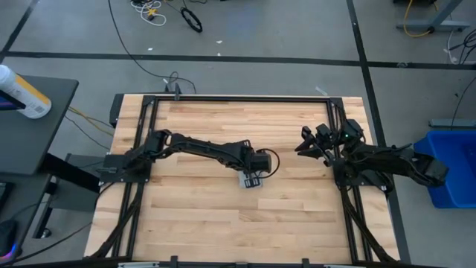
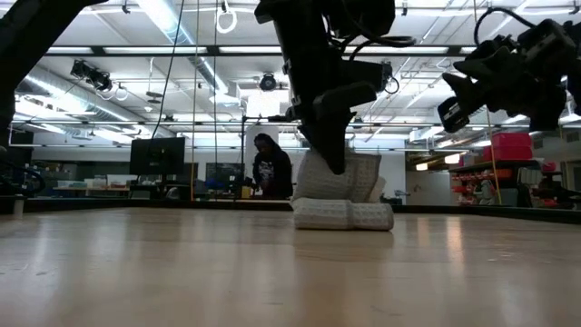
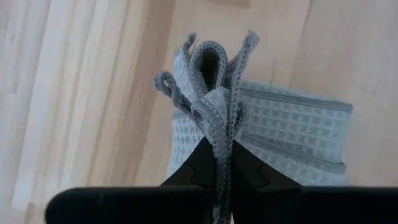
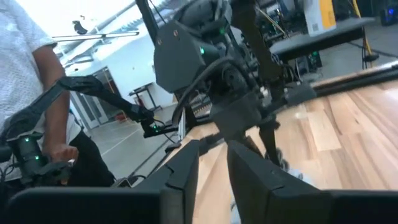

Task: Fold microfiber towels
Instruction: Fold the gray microfiber towel

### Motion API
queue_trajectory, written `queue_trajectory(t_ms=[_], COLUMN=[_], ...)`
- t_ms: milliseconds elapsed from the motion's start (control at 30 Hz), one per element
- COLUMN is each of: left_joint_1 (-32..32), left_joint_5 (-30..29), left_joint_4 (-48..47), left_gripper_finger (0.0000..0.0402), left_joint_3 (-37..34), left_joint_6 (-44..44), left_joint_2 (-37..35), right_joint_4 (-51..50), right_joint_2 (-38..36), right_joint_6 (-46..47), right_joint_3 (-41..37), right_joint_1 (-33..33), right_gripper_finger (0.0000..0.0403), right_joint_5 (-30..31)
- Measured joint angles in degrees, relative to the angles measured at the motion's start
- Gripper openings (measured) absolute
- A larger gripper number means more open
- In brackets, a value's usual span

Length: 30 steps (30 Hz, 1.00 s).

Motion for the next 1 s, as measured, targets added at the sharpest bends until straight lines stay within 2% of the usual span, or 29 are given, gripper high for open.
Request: queue_trajectory(t_ms=[300,467,667,1000], left_joint_1=[-0.99,-2.50,-4.33,-5.77], left_joint_5=[1.72,4.66,5.31,6.36], left_joint_4=[4.22,6.21,3.99,4.47], left_gripper_finger=[0.0021,0.0021,0.0021,0.0021], left_joint_3=[-0.07,0.10,-0.18,-0.28], left_joint_6=[1.16,1.68,1.53,-1.34], left_joint_2=[0.11,1.80,3.83,4.37], right_joint_4=[8.19,11.10,12.72,14.07], right_joint_2=[0.00,0.00,-0.02,-0.11], right_joint_6=[0.54,0.44,0.42,0.44], right_joint_3=[0.00,0.00,0.00,0.00], right_joint_1=[0.00,0.00,-0.02,0.02], right_gripper_finger=[0.0047,0.0027,0.0035,0.0078], right_joint_5=[0.00,0.00,0.50,0.52])
